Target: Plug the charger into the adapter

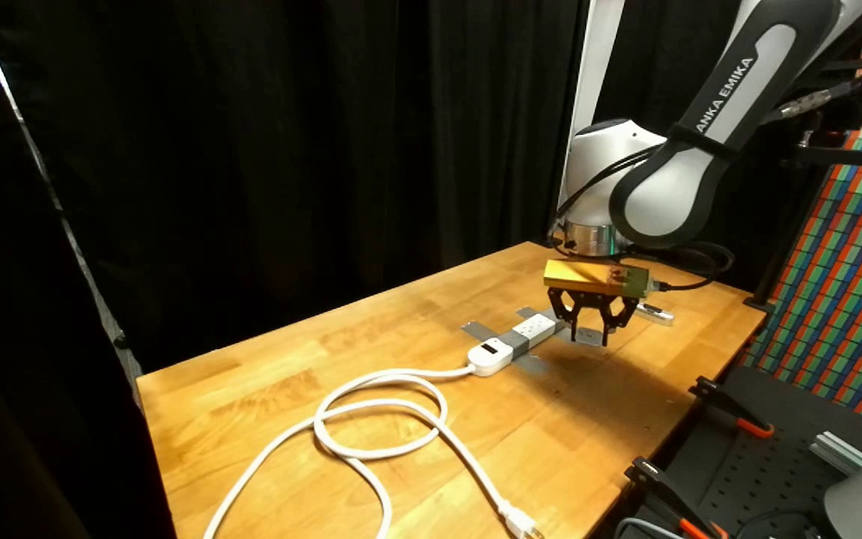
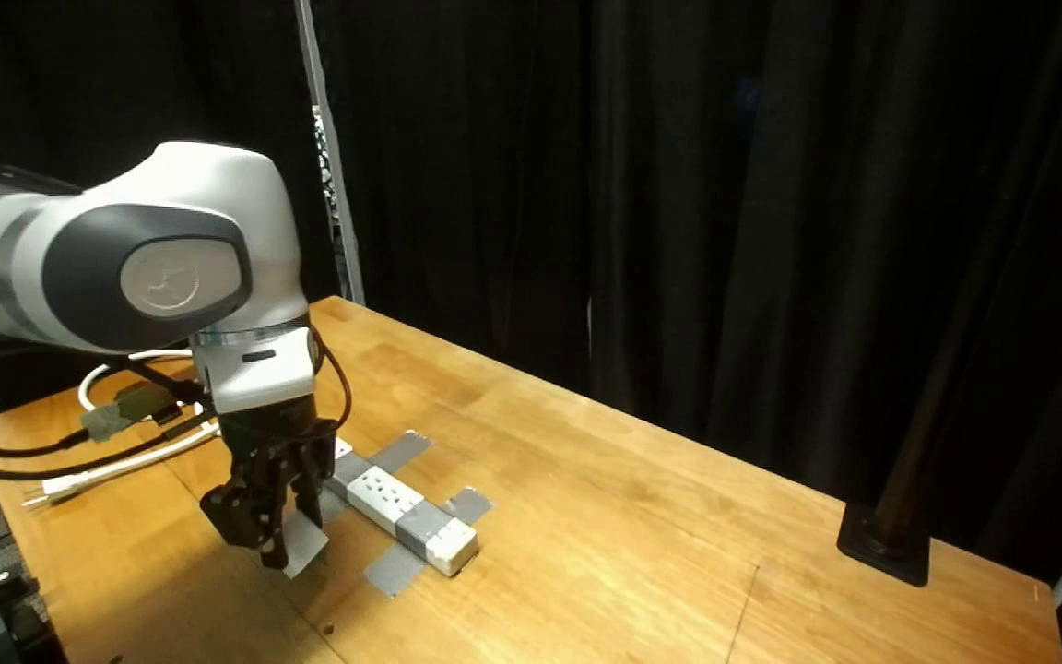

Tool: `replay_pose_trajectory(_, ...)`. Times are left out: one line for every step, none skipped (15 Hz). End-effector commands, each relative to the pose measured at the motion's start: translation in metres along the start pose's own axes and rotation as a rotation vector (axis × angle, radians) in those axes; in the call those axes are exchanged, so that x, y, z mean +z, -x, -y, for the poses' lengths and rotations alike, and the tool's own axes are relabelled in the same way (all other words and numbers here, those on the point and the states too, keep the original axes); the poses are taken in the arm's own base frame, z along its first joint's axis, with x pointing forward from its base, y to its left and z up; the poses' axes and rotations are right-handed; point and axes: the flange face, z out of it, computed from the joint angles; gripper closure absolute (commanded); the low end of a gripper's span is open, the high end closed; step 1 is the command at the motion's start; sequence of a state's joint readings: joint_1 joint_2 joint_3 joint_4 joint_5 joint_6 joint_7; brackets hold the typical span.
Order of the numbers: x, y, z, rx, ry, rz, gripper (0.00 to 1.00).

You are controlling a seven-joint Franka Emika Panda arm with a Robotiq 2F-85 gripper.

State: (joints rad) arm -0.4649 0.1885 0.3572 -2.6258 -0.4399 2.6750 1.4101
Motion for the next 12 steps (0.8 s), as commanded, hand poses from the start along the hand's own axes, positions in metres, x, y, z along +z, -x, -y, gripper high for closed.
replay_pose_trajectory(-0.019, 0.005, 0.024, -0.072, -0.047, 0.164, 0.77)
replay_pose_trajectory(-0.034, 0.003, 0.026, -0.083, -0.048, 0.201, 0.77)
replay_pose_trajectory(-0.049, -0.002, 0.026, -0.09, -0.049, 0.239, 0.77)
replay_pose_trajectory(-0.065, -0.006, 0.026, -0.091, -0.053, 0.276, 0.77)
replay_pose_trajectory(-0.08, -0.01, 0.026, -0.083, -0.054, 0.307, 0.77)
replay_pose_trajectory(-0.101, -0.017, 0.028, -0.074, -0.088, 0.34, 0.77)
replay_pose_trajectory(-0.112, -0.026, 0.024, -0.036, -0.088, 0.34, 0.77)
replay_pose_trajectory(-0.12, -0.035, 0.02, -0.01, -0.095, 0.328, 0.77)
replay_pose_trajectory(-0.092, -0.029, 0.025, -0.023, -0.069, 0.336, 0.52)
replay_pose_trajectory(-0.104, -0.035, 0.023, -0.01, -0.077, 0.324, 0.52)
replay_pose_trajectory(-0.111, -0.038, 0.021, -0.003, -0.082, 0.317, 0.52)
replay_pose_trajectory(-0.114, -0.038, 0.021, -0.002, -0.085, 0.313, 0.52)
